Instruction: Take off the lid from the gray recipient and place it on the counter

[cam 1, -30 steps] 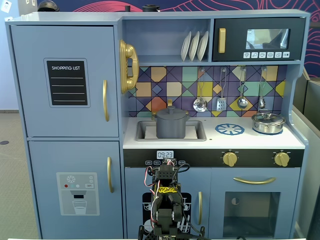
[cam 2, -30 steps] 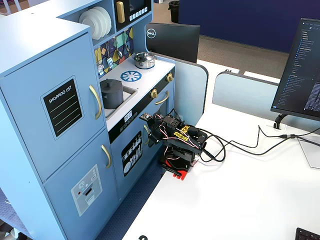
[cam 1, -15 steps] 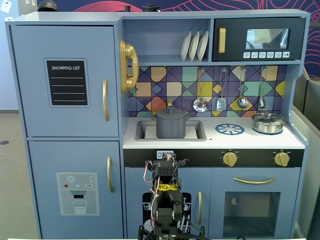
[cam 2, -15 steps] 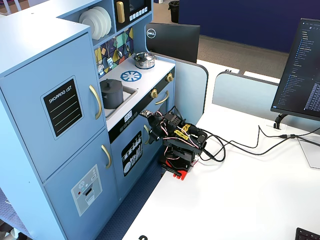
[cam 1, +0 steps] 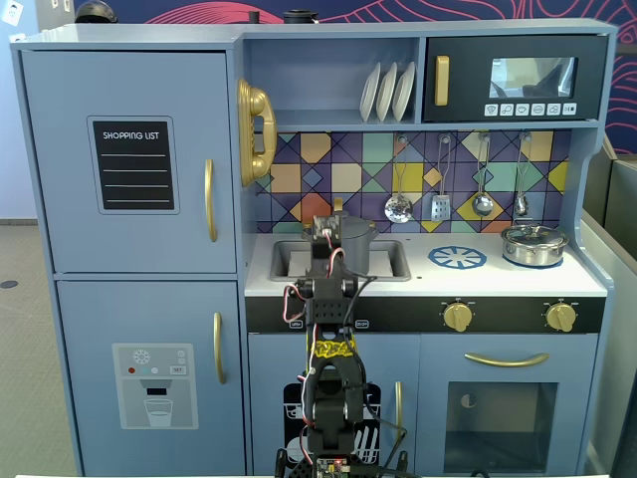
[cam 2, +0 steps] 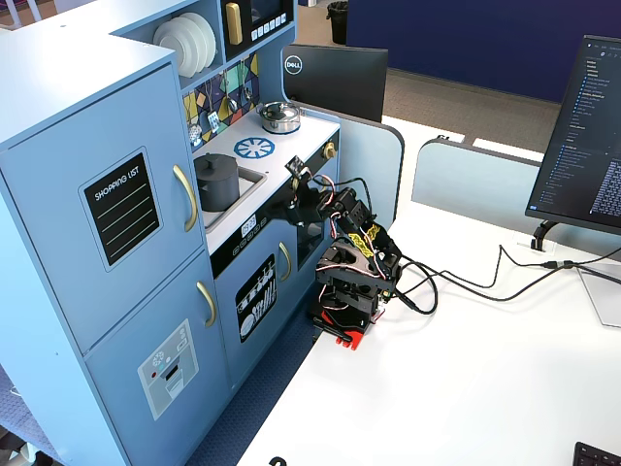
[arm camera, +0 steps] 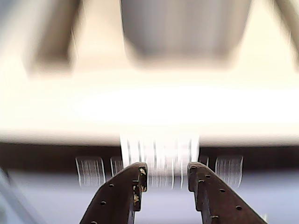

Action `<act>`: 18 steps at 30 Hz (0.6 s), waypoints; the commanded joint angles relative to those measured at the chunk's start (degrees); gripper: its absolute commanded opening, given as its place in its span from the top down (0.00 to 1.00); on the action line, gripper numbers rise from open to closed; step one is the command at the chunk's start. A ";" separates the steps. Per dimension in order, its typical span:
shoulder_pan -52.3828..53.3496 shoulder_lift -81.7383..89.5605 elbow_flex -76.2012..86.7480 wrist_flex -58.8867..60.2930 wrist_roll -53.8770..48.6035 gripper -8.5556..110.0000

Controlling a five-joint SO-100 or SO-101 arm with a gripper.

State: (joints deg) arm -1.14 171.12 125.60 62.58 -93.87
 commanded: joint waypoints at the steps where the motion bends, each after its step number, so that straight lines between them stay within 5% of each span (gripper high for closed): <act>1: 1.76 -5.63 -6.24 -8.88 -0.26 0.93; 18: 6.94 -28.48 -11.95 -43.68 2.20 0.80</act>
State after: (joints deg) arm 5.27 145.55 117.42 23.64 -91.85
